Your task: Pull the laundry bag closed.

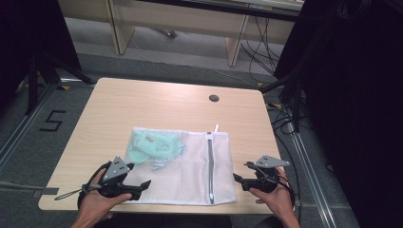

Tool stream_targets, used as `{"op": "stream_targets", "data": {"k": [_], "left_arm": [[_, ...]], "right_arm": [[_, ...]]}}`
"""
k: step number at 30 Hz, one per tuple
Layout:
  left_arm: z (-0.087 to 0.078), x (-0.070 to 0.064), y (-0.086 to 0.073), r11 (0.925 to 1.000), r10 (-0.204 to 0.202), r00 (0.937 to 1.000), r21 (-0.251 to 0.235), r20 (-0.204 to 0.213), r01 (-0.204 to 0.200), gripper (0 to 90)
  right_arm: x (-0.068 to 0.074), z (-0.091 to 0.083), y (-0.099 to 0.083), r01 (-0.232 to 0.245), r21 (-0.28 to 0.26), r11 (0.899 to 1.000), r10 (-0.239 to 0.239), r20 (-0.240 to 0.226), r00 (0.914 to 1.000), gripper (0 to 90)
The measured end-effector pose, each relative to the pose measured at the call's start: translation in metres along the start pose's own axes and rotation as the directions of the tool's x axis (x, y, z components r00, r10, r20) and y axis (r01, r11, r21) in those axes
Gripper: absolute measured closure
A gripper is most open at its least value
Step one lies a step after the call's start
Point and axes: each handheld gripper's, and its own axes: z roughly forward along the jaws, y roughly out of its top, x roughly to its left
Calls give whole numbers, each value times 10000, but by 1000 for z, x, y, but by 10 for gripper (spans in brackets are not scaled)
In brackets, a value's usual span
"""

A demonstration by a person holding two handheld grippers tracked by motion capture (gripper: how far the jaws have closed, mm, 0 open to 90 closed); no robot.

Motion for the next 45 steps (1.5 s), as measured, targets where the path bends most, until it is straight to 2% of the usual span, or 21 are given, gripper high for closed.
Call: {"op": "stream_targets", "data": {"k": [2, 5, 9, 10, 11, 13, 19, 20, 21, 23, 25, 26, 30, 31, 34, 37, 38, 40, 43, 44, 45], "left_arm": [[0, 0, 0, 10000, 73, 10000, -25, 65, -73, 161], [0, -1, 0, 10000, 56, 9999, 3, 103, -56, 162], [2, -3, 0, 10000, 67, 9997, -9, 253, -67, 160], [2, -3, 0, 10000, 63, 9996, 2, 285, -63, 158], [2, -4, 0, 10000, 29, 9995, -42, 310, -27, 157], [2, -3, 1, 9995, 271, 9990, 135, 344, -276, 156], [5, -9, 1, 9999, 123, 9986, -65, 512, -120, 154], [6, -9, 1, 9997, 211, 9986, -146, 485, -204, 154], [6, -8, 2, 9989, 474, 9976, 30, 510, -476, 154], [10, -12, 3, 9998, 202, 9982, -89, 562, -197, 158], [14, -13, 4, 9991, 430, 9966, -65, 696, -426, 158], [15, -14, 4, 9991, 420, 9964, -46, 737, -417, 158], [19, -20, 3, 9994, 351, 9958, 38, 843, -355, 159], [19, -19, 4, 9982, 573, 9938, 139, 950, -588, 159], [22, -23, 4, 9989, 463, 9931, 41, 1074, -470, 161], [25, -26, 5, 9971, 745, 9902, 77, 1180, -760, 164], [27, -29, 5, 9979, 621, 9906, 106, 1218, -639, 165], [32, -32, 6, 9951, 954, 9861, 123, 1363, -980, 167], [40, -40, 7, 9945, 1001, 9813, 144, 1644, -1038, 173], [43, -43, 7, 9932, 1086, 9787, 224, 1741, -1142, 176], [45, -46, 7, 9919, 1172, 9771, 281, 1775, -1241, 176]], "right_arm": [[-1, -1, 0, 261, 103, 9996, -260, -87, 9996, 285], [2, 2, 0, 197, 196, 9996, -192, -224, 9996, 286], [3, 3, 1, 600, 146, 9981, -593, -417, 9974, 309], [6, 3, 1, 434, 242, 9988, -422, -492, 9979, 309], [6, 4, 1, 575, 269, 9980, -560, -522, 9971, 310], [7, 4, 1, 612, 281, 9977, -596, -536, 9968, 313], [12, 5, 4, 1106, 206, 9936, -1085, -865, 9903, 336], [15, 6, 5, 1016, 262, 9945, -985, -992, 9902, 336], [15, 7, 6, 1261, 172, 9919, -1239, -964, 9876, 342], [18, 8, 7, 1505, 220, 9884, -1471, -1126, 9827, 364], [20, 10, 9, 1604, 312, 9866, -1552, -1278, 9796, 377], [24, 11, 9, 1427, 347, 9892, -1368, -1360, 9812, 379], [28, 16, 13, 1823, 489, 9820, -1721, -1650, 9712, 389], [29, 18, 13, 1894, 490, 9807, -1790, -1654, 9698, 389], [35, 22, 15, 2079, 730, 9754, -1911, -1895, 9631, 409], [38, 26, 16, 2411, 873, 9666, -2169, -2232, 9503, 432], [41, 29, 15, 2430, 854, 9663, -2184, -2286, 9487, 438], [44, 33, 14, 2473, 972, 9640, -2173, -2476, 9442, 454], [46, 34, 16, 2950, 1295, 9467, -2495, -2844, 9257, 493], [49, 37, 14, 2827, 1114, 9527, -2419, -2849, 9275, 509], [48, 35, 15, 3062, 1392, 9417, -2540, -3025, 9187, 526]]}}
